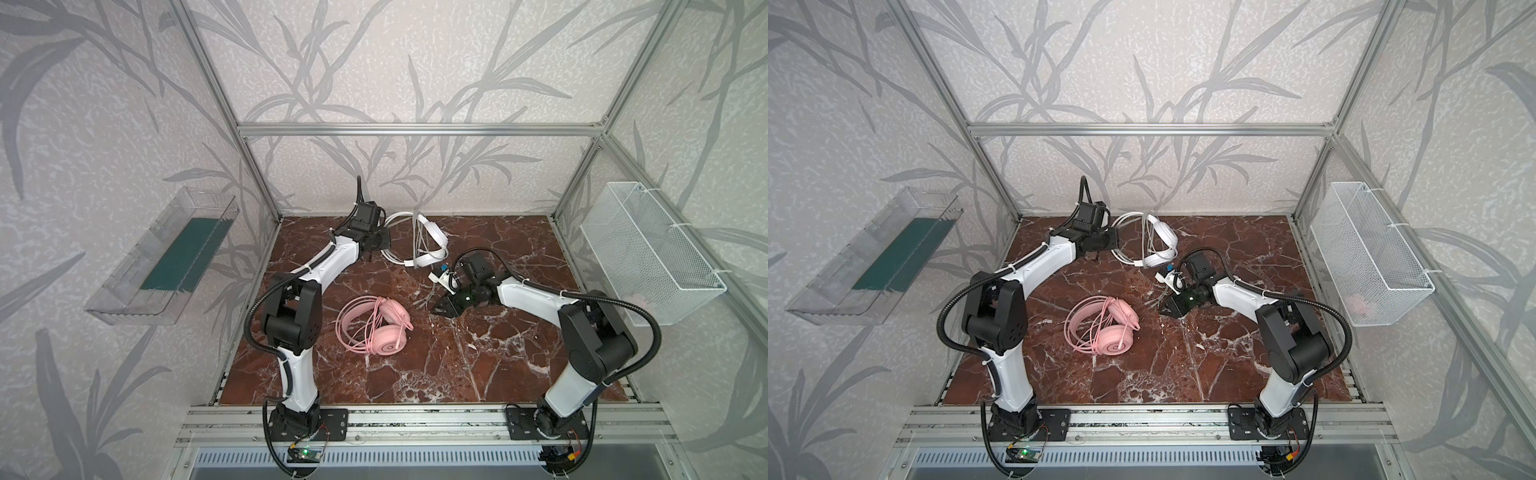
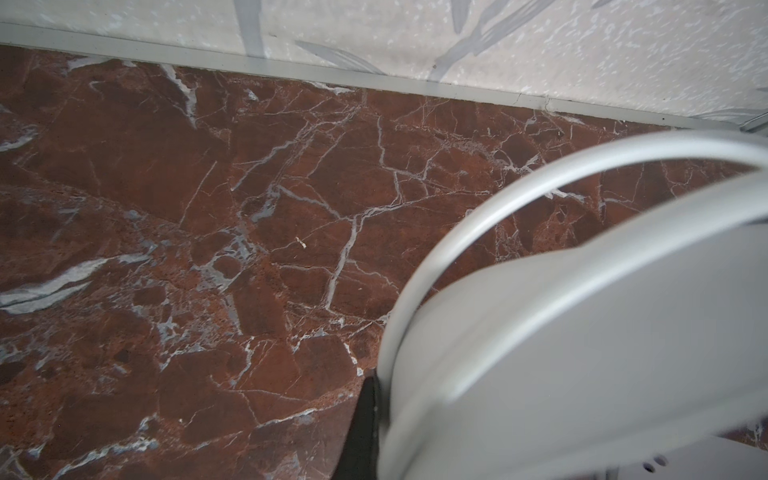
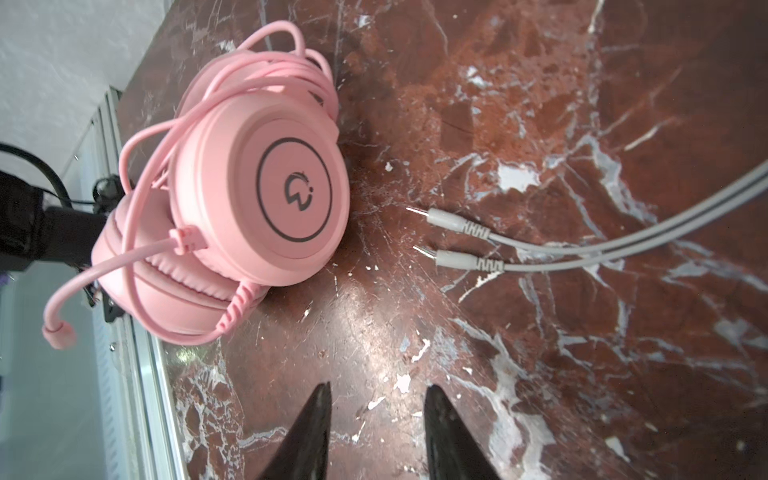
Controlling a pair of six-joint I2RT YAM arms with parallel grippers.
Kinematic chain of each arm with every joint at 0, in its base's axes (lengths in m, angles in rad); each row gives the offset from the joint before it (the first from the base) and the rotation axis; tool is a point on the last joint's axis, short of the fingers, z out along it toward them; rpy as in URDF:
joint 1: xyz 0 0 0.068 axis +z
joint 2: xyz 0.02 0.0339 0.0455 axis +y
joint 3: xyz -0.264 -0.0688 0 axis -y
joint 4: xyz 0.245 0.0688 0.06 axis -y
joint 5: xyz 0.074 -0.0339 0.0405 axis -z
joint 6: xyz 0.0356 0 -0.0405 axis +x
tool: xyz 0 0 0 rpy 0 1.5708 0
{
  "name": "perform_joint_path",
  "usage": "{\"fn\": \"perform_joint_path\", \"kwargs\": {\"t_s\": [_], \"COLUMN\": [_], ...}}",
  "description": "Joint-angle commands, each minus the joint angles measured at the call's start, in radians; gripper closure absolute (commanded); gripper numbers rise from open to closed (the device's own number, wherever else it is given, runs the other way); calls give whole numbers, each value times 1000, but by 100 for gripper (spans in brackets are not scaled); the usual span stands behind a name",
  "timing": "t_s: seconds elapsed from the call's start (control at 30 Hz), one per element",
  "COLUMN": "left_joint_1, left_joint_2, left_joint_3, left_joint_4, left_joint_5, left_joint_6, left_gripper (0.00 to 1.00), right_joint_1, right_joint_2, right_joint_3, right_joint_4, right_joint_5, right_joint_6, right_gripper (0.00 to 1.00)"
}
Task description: Wrap the headphones
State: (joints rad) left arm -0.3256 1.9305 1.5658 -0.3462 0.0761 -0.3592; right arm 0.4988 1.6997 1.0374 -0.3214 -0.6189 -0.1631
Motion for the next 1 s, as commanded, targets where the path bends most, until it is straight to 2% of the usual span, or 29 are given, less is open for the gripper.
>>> {"fn": "perform_joint_path", "kwargs": {"t_s": [0.0, 0.1, 0.27, 0.47, 0.63, 0.77, 0.97], "left_joint_1": [7, 9, 19, 26, 26, 26, 26], "left_joint_2": [8, 14, 3, -16, -21, -25, -36], "left_joint_3": [30, 30, 25, 20, 19, 16, 23], "left_joint_4": [28, 36, 42, 39, 37, 36, 17], "left_joint_5": [11, 15, 41, 87, 110, 116, 121], "left_joint_6": [-26, -35, -40, -19, -14, -19, -9], "left_gripper": [100, 100, 100, 100, 100, 100, 100], "right_joint_1": [15, 15, -11, -169, -195, -197, -196], "right_joint_2": [-19, -24, -89, -80, 38, 179, 331], "right_joint_3": [47, 35, -100, -209, -118, -39, 59], "right_joint_4": [-123, -73, 238, 513, 556, 662, 767], "right_joint_5": [105, 113, 63, -39, -79, -108, -80], "right_joint_6": [-94, 16, 277, 471, 477, 570, 689], "right_gripper": [60, 58, 53, 44, 40, 39, 39]}}
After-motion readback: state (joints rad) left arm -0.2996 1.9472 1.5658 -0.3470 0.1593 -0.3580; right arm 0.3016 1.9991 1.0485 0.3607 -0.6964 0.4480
